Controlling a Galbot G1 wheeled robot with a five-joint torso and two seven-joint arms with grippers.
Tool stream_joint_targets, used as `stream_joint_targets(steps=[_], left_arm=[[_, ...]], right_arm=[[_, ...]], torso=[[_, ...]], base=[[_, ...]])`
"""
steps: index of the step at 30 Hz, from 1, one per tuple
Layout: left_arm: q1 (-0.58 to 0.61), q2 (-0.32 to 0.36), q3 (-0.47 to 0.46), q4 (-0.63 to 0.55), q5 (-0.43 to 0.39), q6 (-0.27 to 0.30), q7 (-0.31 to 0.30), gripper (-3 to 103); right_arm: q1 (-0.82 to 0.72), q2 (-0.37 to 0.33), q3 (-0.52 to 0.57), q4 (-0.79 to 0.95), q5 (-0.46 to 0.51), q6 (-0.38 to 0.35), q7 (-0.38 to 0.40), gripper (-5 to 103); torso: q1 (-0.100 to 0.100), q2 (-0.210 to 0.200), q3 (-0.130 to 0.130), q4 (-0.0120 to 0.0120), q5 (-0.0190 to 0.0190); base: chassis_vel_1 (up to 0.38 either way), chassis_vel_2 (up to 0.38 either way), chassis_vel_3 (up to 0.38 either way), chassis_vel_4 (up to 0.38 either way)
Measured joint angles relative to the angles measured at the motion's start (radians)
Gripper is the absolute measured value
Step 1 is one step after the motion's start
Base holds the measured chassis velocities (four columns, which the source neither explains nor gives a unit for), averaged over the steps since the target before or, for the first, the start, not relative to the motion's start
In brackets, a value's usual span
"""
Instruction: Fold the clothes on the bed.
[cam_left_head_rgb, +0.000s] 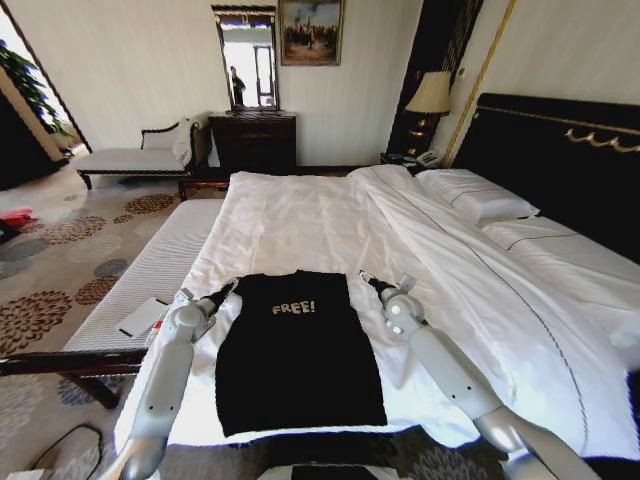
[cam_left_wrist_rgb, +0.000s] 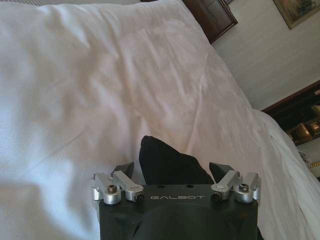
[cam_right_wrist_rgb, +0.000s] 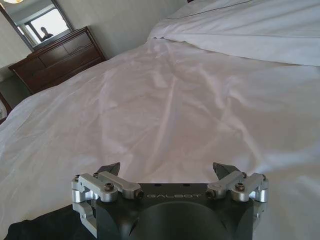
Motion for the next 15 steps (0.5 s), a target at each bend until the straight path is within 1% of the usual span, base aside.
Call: stream_joint_targets(steps=[1,2,3,4,5,8,9,10,11,14,15], left_arm=[[0.0,0.0,0.0,0.0,0.0,0.0,0.0,82],[-0.006,-0.002,0.001,0.012,0.004,-0.002,0.003,77],[-0.009,-0.003,0.002,0.021,0.008,-0.005,0.005,77],[-0.012,-0.005,0.002,0.029,0.011,-0.007,0.008,72],[-0.012,-0.005,0.002,0.029,0.011,-0.007,0.008,72],[-0.014,-0.007,0.002,0.038,0.016,-0.015,0.016,56],[-0.014,-0.008,0.0,0.038,0.016,-0.018,0.018,56],[-0.014,-0.008,-0.001,0.038,0.016,-0.021,0.019,50],[-0.014,-0.008,-0.001,0.038,0.016,-0.021,0.019,50],[-0.014,-0.006,-0.005,0.04,0.017,-0.031,0.026,34],[-0.014,-0.004,-0.005,0.041,0.017,-0.034,0.028,34]], right_arm=[[0.0,0.0,0.0,0.0,0.0,0.0,0.0,100],[0.002,0.0,0.0,-0.001,0.0,0.0,0.0,100],[0.003,0.0,0.0,-0.002,0.0,0.0,0.0,100],[0.004,0.001,0.0,-0.003,0.0,0.0,0.0,100],[0.004,0.001,0.0,-0.003,0.0,0.0,0.0,100],[0.004,0.003,-0.001,-0.006,-0.001,0.0,0.001,100],[0.003,0.003,-0.001,-0.007,-0.001,0.0,0.001,100],[0.003,0.003,-0.001,-0.008,-0.001,0.0,0.001,100],[0.003,0.003,-0.001,-0.008,-0.001,0.0,0.001,100],[0.003,0.003,-0.001,-0.009,-0.002,0.001,0.001,100],[0.004,0.003,-0.002,-0.009,-0.002,0.001,0.001,100]], torso=[[0.0,0.0,0.0,0.0,0.0],[0.0,0.0,0.0,0.0,0.0001],[0.0,0.0,0.0,0.0,0.0],[0.0,0.0,0.0,0.0,-0.0001],[0.0,0.0,0.0,0.0,-0.0001],[0.0,0.0,0.0,0.0001,-0.0001],[0.0,0.0,0.0,0.0001,-0.0001],[0.0,0.0,0.0,0.0,0.0],[0.0,0.0,0.0,0.0,0.0],[0.0,0.0,0.0,0.0,0.0],[0.0,0.0,0.0,0.0,0.0]], base=[[0.0,0.0,0.0,0.0],[0.0,0.0,0.0,0.0],[0.0,0.0,0.0,0.0],[0.0,0.0,0.0,0.0],[0.0,0.0,0.0,0.0],[0.0,0.0,0.0,0.0],[0.0,0.0,0.0,0.0],[0.0,0.0,0.0,0.0],[0.0,0.0,0.0,0.0],[0.0,0.0,0.0,0.0],[0.0,0.0,0.0,0.0]])
